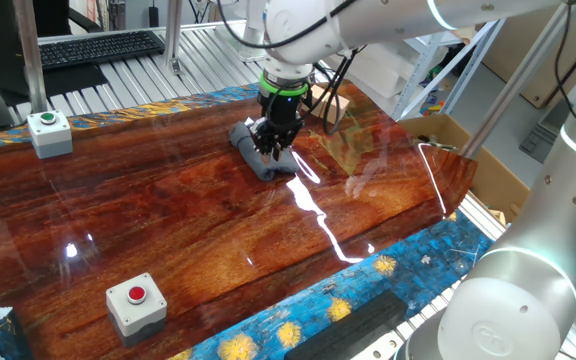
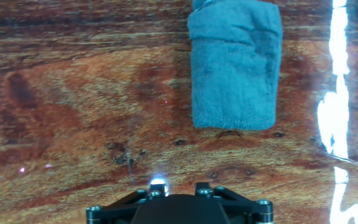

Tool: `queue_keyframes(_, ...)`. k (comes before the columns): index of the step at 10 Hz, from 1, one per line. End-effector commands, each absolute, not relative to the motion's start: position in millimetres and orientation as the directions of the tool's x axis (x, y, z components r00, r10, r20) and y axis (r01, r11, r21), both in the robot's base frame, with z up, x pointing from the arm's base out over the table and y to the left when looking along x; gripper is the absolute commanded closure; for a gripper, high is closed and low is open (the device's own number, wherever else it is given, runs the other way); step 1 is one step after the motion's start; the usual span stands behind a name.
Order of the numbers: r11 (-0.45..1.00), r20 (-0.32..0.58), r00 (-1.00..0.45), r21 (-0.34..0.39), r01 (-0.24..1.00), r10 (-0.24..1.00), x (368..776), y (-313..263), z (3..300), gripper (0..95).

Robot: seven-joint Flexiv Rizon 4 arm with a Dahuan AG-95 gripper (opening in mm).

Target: Clean the table with a cloth

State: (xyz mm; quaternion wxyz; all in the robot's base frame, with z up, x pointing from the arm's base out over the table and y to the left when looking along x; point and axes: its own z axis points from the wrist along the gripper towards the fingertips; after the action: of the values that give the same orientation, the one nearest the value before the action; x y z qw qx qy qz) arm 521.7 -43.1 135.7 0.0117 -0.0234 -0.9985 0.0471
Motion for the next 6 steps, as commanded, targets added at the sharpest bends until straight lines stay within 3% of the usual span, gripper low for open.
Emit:
queue_keyframes(1,0.996,0.03,-0.999,-0.083,0.043,0.045,528.0,-44.9,132.8,57.0)
queue_keyframes(6,0.997,0.038,-0.998,-0.066,0.044,0.046,545.6,-57.9,123.6,57.0)
